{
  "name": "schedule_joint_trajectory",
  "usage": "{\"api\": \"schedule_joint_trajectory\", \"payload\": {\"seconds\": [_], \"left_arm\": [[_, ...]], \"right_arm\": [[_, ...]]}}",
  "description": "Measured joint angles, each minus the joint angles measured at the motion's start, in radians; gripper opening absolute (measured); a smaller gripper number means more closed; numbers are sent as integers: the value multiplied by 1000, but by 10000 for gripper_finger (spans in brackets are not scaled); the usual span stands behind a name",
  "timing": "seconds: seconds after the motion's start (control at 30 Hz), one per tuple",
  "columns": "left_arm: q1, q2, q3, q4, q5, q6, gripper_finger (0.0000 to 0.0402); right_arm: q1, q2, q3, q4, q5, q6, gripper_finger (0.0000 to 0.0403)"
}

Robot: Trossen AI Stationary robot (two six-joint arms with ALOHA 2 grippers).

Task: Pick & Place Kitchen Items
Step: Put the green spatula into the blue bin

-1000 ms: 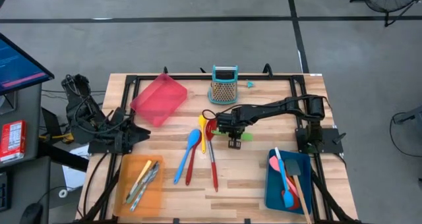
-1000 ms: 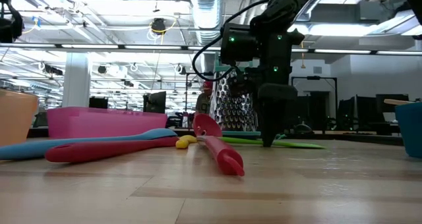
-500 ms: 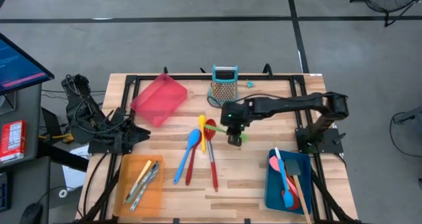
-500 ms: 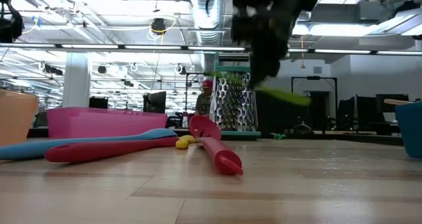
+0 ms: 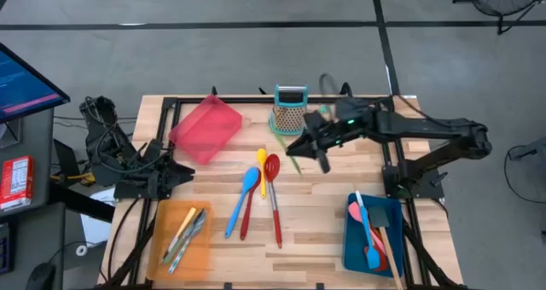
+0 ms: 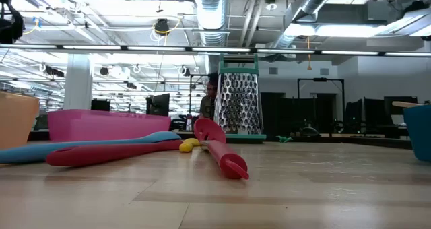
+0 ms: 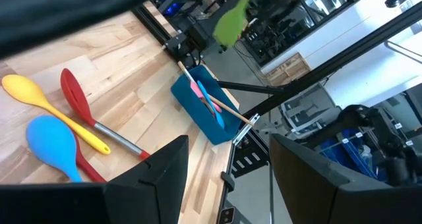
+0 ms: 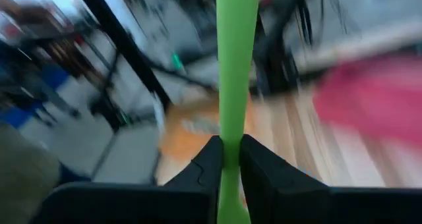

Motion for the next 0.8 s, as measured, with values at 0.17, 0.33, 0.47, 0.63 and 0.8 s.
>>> {"api": "schedule_joint_trajectory", "payload": {"seconds": [0.17, 0.33, 0.47, 0.63, 0.8], "left_arm": [[0, 0, 0, 3, 0, 0, 195], [0, 0, 0, 5, -1, 0, 195], [0, 0, 0, 5, 0, 0, 195], [0, 0, 0, 5, -1, 0, 195], [0, 0, 0, 5, -2, 0, 195]], "right_arm": [[5, -64, 1, 173, -31, 52, 36], [31, -104, 1, 315, -101, 65, 38], [57, -120, 2, 367, -108, 65, 36], [79, -125, 2, 414, -107, 77, 35], [79, -127, 2, 411, -113, 99, 39]]}}
